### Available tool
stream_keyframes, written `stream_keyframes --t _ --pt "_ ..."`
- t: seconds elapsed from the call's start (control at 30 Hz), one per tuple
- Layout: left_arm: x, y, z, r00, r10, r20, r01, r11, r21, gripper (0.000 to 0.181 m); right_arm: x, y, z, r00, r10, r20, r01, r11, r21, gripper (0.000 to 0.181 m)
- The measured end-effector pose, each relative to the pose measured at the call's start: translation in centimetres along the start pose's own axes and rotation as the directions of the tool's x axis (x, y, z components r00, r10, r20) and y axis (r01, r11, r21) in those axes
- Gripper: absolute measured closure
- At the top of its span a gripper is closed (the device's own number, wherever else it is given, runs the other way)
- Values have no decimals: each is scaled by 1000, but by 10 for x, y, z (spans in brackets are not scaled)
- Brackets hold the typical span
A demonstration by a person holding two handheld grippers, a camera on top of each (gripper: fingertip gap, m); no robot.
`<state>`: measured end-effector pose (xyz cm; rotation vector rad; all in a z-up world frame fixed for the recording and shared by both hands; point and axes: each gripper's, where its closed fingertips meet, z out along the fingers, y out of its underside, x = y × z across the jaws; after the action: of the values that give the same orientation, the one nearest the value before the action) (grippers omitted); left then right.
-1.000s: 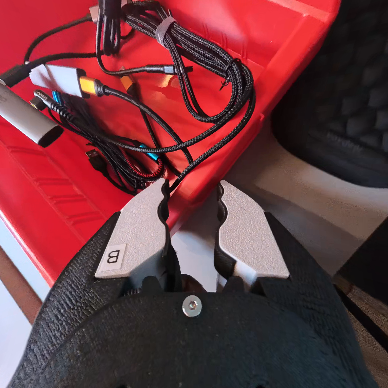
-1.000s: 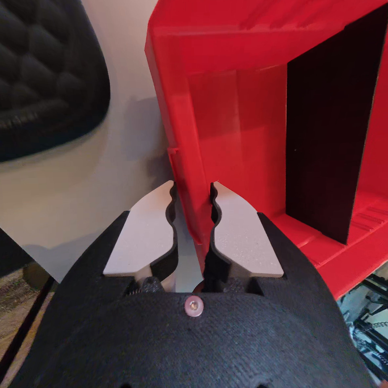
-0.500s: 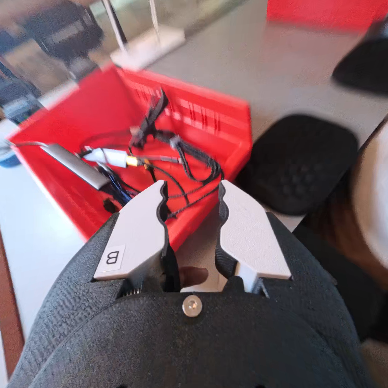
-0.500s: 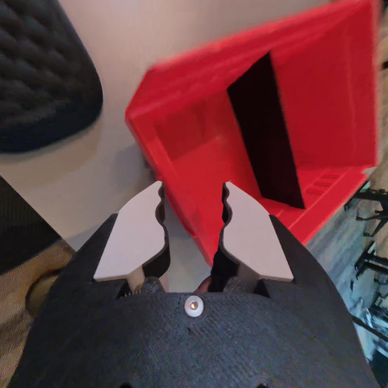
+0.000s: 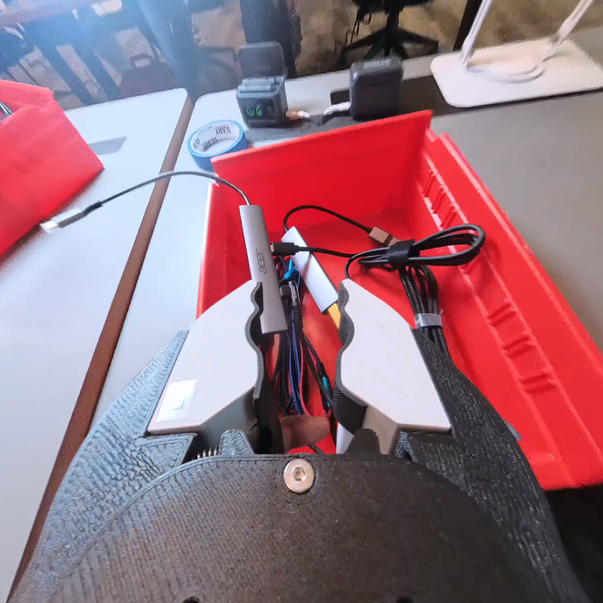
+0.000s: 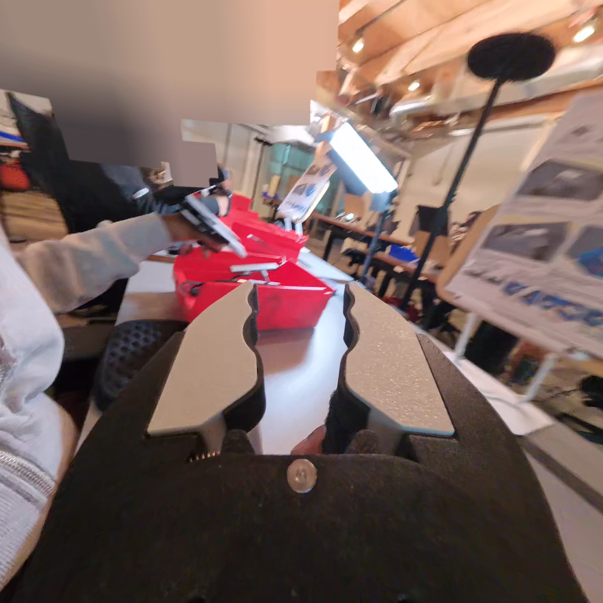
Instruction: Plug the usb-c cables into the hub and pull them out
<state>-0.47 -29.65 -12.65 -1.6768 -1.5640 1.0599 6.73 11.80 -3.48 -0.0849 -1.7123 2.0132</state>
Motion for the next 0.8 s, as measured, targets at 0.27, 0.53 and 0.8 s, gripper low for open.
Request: stream_keyframes --t 0.27,0.53,0.8 --pt "-25 17 57 986 114 119 -79 960 -269 137 -43 54 38 981 114 158 -108 993 -46 140" --pt "-36 40 78 987 135 93 -86 910 -405 154 -32 52 33 987 118 110 -119 993 -5 147" --pt "-39 -39 40 958 198 206 -186 980 -75 158 -33 62 36 994 64 90 -60 997 -48 151"
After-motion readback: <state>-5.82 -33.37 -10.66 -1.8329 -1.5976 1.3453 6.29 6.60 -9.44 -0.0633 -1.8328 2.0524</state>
